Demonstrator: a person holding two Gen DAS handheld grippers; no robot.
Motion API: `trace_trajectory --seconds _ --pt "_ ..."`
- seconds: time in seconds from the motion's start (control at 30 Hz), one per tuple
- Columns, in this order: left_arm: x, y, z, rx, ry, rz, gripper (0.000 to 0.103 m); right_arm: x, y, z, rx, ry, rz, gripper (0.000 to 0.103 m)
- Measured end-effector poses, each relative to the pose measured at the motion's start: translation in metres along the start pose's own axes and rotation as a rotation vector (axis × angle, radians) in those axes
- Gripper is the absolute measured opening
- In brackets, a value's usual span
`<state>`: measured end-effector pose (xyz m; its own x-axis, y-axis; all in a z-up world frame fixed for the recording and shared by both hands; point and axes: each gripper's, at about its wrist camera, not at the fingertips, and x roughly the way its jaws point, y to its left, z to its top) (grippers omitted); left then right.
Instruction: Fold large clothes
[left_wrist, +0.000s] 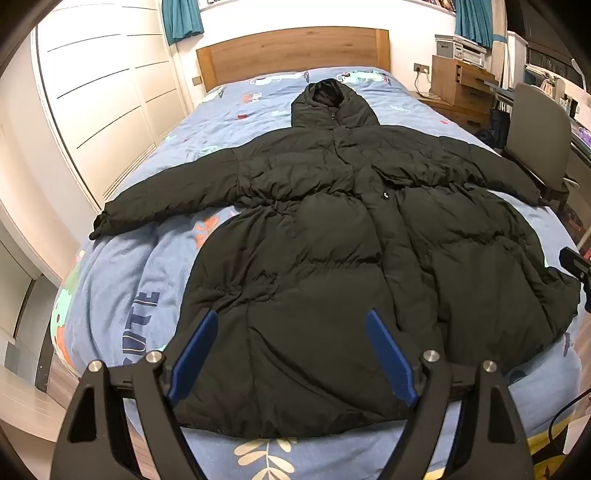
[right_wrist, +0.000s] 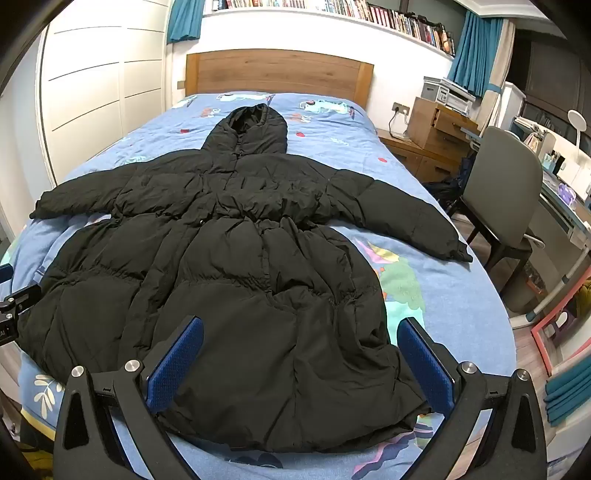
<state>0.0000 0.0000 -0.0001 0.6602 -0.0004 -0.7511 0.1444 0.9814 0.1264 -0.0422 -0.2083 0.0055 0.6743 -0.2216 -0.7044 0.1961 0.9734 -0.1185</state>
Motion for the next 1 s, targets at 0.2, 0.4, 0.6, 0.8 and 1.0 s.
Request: trace_trajectory --seconds 0.2,0.4,0.6,0.8,1.0 --pt "-0.0008 -0.0028 -0.0011 0.003 0.004 -0.002 0.082 0.0005 0.0000 -0.0001 0.000 0.002 0.005 0.102" --pt "0.0013 -0.0027 -0.0075 -0.001 0.009 -0.004 0.082 0.0010 -0.0004 -0.0001 0.003 0.002 0.004 0.102" --pt "0.0042 -0.0038 -0.0053 -0.005 0.021 -0.011 0.082 0.0024 0.0001 0.0002 0.003 0.004 0.004 0.102" --pt "0.0069 -0.0066 -0.0059 -0.008 0.029 -0.015 0.082 0.0042 -0.0001 0.0004 0.004 0.006 0.005 0.102" --pt "0.0074 -0.0085 -0.0062 -0.014 0.029 -0.030 0.082 0.0044 -0.0009 0.0016 0.005 0.007 0.006 0.102"
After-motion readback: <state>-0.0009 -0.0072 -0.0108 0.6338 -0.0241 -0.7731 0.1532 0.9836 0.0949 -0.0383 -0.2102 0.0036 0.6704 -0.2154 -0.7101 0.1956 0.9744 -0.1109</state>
